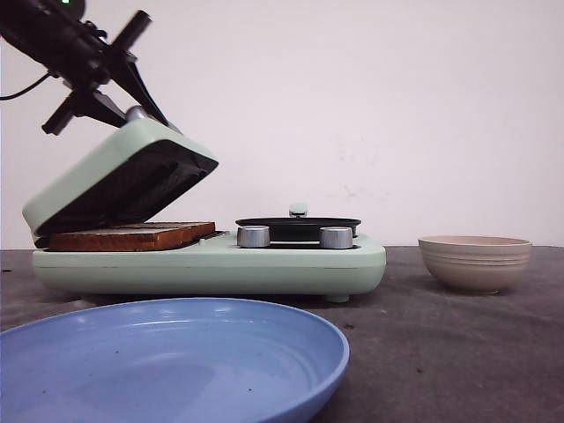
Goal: Make breakfast with bread and shrimp
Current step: 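Grasp the lid handle with the left gripper and close the lid down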
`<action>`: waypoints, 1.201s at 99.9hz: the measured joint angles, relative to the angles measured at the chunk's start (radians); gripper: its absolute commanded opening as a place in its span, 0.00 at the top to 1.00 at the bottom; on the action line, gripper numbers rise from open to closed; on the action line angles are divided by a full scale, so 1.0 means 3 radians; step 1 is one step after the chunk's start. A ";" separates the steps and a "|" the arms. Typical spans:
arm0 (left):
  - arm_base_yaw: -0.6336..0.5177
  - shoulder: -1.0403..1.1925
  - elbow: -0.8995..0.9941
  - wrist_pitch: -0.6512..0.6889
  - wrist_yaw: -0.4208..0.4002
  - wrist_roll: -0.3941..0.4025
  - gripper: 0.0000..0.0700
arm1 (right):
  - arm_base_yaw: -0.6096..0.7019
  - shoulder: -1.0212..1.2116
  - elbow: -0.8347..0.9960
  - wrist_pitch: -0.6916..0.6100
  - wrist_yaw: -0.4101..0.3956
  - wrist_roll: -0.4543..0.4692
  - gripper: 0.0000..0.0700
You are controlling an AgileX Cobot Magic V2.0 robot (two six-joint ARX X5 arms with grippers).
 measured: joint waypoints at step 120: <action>-0.0626 0.0074 -0.0013 0.0167 -0.1336 0.0155 0.95 | 0.0000 0.0000 0.0000 -0.0086 0.0005 0.0000 1.00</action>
